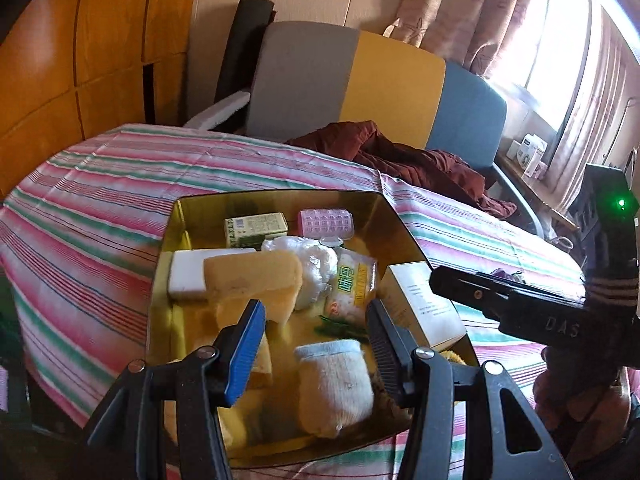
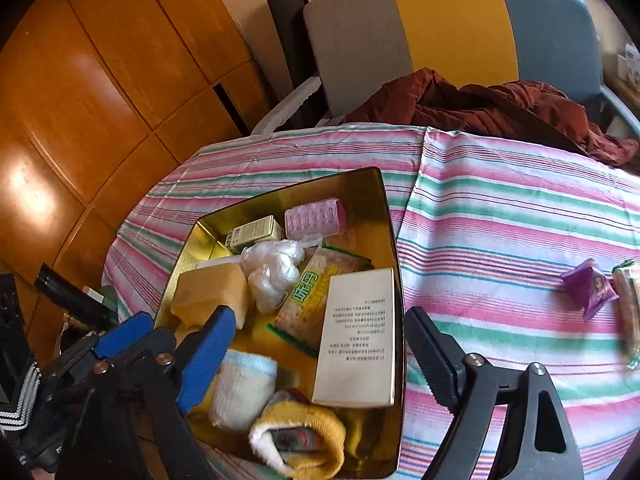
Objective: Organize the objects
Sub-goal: 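Release the cracker packet with left while right drops the plastic ball in the tray, then move both open grippers back from the tray to the remaining snacks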
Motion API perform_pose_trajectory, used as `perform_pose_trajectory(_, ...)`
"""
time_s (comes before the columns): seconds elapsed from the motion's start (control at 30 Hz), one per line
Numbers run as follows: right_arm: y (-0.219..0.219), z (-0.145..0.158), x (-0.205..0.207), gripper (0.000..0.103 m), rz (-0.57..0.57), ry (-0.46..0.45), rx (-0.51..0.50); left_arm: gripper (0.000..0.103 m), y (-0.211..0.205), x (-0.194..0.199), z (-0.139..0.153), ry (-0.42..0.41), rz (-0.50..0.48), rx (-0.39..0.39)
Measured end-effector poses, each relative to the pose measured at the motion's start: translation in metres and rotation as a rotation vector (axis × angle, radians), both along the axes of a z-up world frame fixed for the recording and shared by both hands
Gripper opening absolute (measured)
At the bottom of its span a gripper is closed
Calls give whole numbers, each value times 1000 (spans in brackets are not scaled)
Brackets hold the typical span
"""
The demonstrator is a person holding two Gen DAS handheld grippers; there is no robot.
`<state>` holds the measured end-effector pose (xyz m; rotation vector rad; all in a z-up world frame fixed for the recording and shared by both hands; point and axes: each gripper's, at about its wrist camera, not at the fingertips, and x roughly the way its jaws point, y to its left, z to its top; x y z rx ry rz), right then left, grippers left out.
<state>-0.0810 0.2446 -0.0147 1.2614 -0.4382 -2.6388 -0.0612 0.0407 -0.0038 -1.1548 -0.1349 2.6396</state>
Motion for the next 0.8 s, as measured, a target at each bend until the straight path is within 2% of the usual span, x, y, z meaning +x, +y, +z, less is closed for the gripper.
perform_pose_trajectory(0.33, -15, 8, 23, 90, 28, 37, 79, 53, 4, 20, 8, 68, 1, -68)
perform_pose_trajectory(0.57, -11, 6, 34, 90, 25, 34, 72, 53, 10, 30, 14, 99, -25, -84)
perform_pose_trajectory(0.8, 12, 8, 45, 90, -27, 31, 58, 53, 21, 36, 19, 112, -67, -88)
